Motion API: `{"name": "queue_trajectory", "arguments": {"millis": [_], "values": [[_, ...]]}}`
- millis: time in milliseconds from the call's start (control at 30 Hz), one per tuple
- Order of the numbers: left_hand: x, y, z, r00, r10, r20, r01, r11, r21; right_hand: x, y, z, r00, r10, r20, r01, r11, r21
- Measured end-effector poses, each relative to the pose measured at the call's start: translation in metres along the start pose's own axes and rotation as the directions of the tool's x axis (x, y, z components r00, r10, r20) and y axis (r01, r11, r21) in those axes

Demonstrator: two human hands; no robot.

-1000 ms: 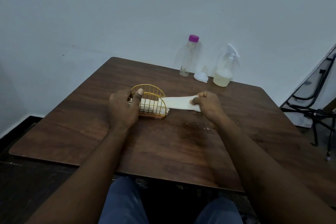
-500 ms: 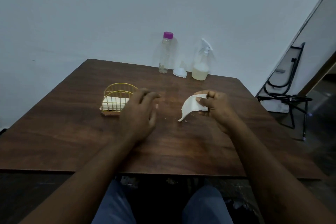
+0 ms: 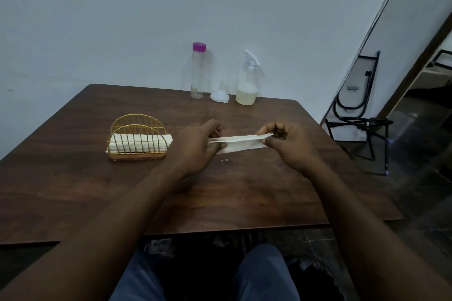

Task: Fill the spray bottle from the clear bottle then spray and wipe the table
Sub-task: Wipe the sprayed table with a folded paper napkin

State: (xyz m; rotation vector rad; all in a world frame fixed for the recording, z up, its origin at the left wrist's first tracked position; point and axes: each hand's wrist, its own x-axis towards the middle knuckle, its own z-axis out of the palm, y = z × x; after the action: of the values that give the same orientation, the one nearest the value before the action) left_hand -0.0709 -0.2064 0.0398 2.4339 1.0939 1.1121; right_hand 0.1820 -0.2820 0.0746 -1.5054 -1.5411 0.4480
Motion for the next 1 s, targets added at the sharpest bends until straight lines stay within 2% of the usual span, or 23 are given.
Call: {"name": "queue_trajectory", "arguments": {"millis": [133, 233, 300, 367, 400, 467, 567, 633, 800, 900, 1000], "values": [[-0.015, 0.008, 0.000, 0.989, 0.127, -0.081, -0.111, 0.978, 0.177, -0.010, 0.004, 0.008, 0.997, -0.002, -0.077, -0.001, 0.999, -0.047], [-0.034, 0.016, -0.007, 0.985, 0.171, -0.035, -0.155, 0.951, 0.266, -0.027, 0.003, 0.012, 0.989, -0.146, -0.007, 0.142, 0.973, -0.182], [-0.049, 0.015, -0.014, 0.987, 0.119, 0.113, -0.149, 0.935, 0.321, -0.044, 0.009, 0.015, 0.962, -0.229, 0.148, 0.263, 0.925, -0.276], [-0.068, 0.013, -0.020, 0.958, -0.042, 0.284, -0.068, 0.928, 0.366, -0.062, 0.013, 0.019, 0.924, -0.218, 0.313, 0.317, 0.896, -0.312], [-0.078, 0.013, -0.023, 0.941, -0.115, 0.320, -0.013, 0.928, 0.372, -0.069, 0.013, 0.022, 0.911, -0.210, 0.355, 0.331, 0.887, -0.323], [-0.099, 0.018, -0.027, 0.949, -0.153, 0.275, 0.064, 0.949, 0.309, -0.082, 0.010, 0.031, 0.908, -0.240, 0.345, 0.353, 0.881, -0.316], [-0.120, 0.033, -0.024, 0.979, -0.027, 0.202, -0.038, 0.950, 0.309, -0.100, -0.002, 0.044, 0.911, -0.285, 0.298, 0.380, 0.862, -0.335], [-0.123, 0.039, -0.017, 0.967, 0.008, 0.253, -0.098, 0.933, 0.346, -0.110, -0.007, 0.052, 0.905, -0.304, 0.299, 0.408, 0.818, -0.405], [-0.124, 0.032, -0.005, 0.895, -0.032, 0.445, -0.182, 0.885, 0.428, -0.114, -0.004, 0.055, 0.904, -0.337, 0.264, 0.428, 0.739, -0.520], [-0.125, 0.031, -0.010, 0.904, -0.046, 0.425, -0.174, 0.869, 0.464, -0.116, 0.005, 0.049, 0.894, -0.355, 0.273, 0.447, 0.748, -0.492], [-0.127, 0.039, -0.019, 0.908, -0.096, 0.407, -0.157, 0.823, 0.546, -0.122, 0.004, 0.050, 0.849, -0.427, 0.311, 0.526, 0.737, -0.424]]}}
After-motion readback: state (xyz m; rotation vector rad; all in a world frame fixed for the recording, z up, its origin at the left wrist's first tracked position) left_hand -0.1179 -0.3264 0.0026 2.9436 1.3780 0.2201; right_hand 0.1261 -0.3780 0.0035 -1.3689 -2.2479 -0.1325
